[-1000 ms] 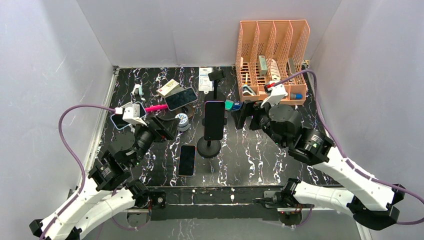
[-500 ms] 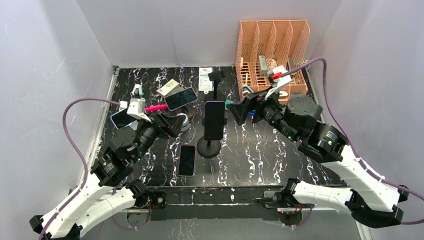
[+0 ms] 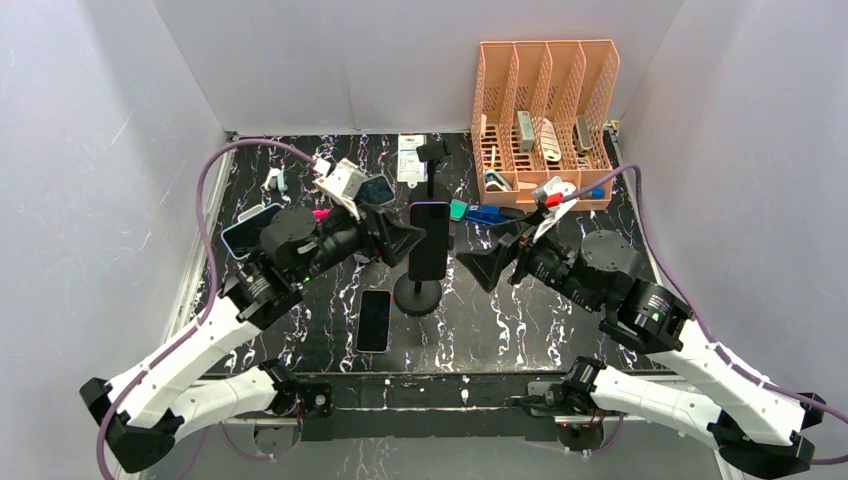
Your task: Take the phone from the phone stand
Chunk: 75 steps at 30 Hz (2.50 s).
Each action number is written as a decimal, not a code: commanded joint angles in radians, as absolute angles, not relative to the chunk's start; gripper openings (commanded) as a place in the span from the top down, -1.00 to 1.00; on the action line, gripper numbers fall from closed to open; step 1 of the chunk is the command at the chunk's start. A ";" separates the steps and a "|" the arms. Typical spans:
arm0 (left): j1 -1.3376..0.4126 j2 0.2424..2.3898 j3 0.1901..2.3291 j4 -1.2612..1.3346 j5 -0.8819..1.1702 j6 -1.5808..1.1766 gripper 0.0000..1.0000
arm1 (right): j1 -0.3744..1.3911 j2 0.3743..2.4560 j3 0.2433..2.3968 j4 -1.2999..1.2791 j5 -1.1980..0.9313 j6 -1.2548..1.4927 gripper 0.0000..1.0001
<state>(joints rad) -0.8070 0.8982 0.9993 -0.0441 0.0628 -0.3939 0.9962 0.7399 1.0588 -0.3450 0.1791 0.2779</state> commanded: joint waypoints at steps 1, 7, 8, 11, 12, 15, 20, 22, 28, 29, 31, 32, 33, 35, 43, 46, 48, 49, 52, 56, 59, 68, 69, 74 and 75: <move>-0.807 0.993 1.070 -0.005 0.169 -0.372 -0.43 | 0.997 0.709 1.004 -0.253 0.143 0.323 -0.93; -0.800 1.067 1.087 0.050 0.197 -0.413 -0.36 | 0.998 0.666 0.918 -0.181 0.088 0.355 -0.91; -0.797 1.073 1.091 0.053 0.201 -0.419 -0.35 | 0.998 0.666 0.915 -0.181 0.081 0.357 -0.92; -0.781 1.086 1.096 0.061 0.215 -0.436 -0.33 | 0.998 0.672 0.906 -0.180 0.057 0.360 -0.93; -0.773 1.088 1.095 0.066 0.222 -0.444 -0.32 | 0.998 0.673 0.904 -0.180 0.048 0.361 -0.93; -0.737 1.088 1.080 0.087 0.237 -0.480 -0.27 | 0.998 0.684 0.899 -0.176 0.033 0.366 -0.93; -0.631 1.076 1.014 0.189 0.333 -0.604 -0.21 | 0.997 0.694 0.896 -0.169 0.032 0.370 -0.93; -0.605 1.083 0.998 0.221 0.374 -0.635 -0.17 | 0.997 0.700 0.898 -0.172 0.039 0.370 -0.93; -0.592 1.107 0.989 0.262 0.433 -0.661 -0.06 | 0.997 0.711 0.908 -0.178 0.063 0.368 -0.93; -0.592 1.109 0.987 0.266 0.437 -0.662 -0.06 | 0.997 0.713 0.909 -0.181 0.068 0.368 -0.93; -0.591 1.108 0.982 0.270 0.443 -0.661 -0.06 | 0.998 0.713 0.911 -0.185 0.073 0.367 -0.93; -0.589 1.106 0.978 0.270 0.443 -0.659 -0.05 | 0.997 0.713 0.911 -0.186 0.078 0.367 -0.93; -0.589 1.106 0.975 0.270 0.443 -0.658 -0.04 | 0.997 0.715 0.911 -0.188 0.084 0.366 -0.93; -0.587 1.105 0.968 0.270 0.445 -0.656 -0.01 | 0.998 0.717 0.912 -0.191 0.103 0.367 -0.93; -0.581 1.102 0.949 0.221 0.418 -0.624 0.18 | 0.998 0.826 1.018 -0.288 0.288 0.380 -0.95; -0.581 1.093 0.942 0.230 0.426 -0.627 0.17 | 0.997 0.880 1.080 -0.327 0.264 0.374 -0.97; -0.581 1.086 0.944 0.233 0.429 -0.629 0.13 | 0.998 0.897 1.094 -0.327 0.241 0.370 -0.97; -0.581 1.083 0.947 0.233 0.431 -0.629 0.10 | 0.997 0.900 1.096 -0.323 0.232 0.368 -0.97; -0.581 1.069 0.956 0.225 0.433 -0.630 0.02 | 0.998 0.900 1.097 -0.313 0.223 0.364 -0.97; -0.581 1.037 0.954 0.213 0.416 -0.615 -0.17 | 0.998 0.888 1.091 -0.318 0.239 0.358 -0.97; -0.581 0.995 0.946 0.179 0.341 -0.576 -0.32 | 0.998 0.872 1.076 -0.321 0.315 0.361 -0.97; -0.581 0.792 0.763 0.222 0.103 -0.497 -0.61 | 0.997 0.913 1.118 -0.338 0.445 0.412 -0.97; -0.581 0.776 0.741 0.226 0.094 -0.486 -0.61 | 0.998 0.919 1.124 -0.335 0.452 0.426 -0.97; -0.581 0.699 0.615 0.280 0.060 -0.454 -0.61 | 0.998 0.911 1.124 -0.291 0.444 0.484 -0.97; -0.581 0.684 0.588 0.301 0.064 -0.457 -0.61 | 0.998 0.900 1.123 -0.283 0.428 0.483 -0.97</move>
<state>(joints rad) -0.5850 0.7319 0.6613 0.2329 0.1146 -0.4950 0.9962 0.9276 1.0771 -0.3481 0.4171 0.4366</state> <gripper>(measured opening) 0.804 0.985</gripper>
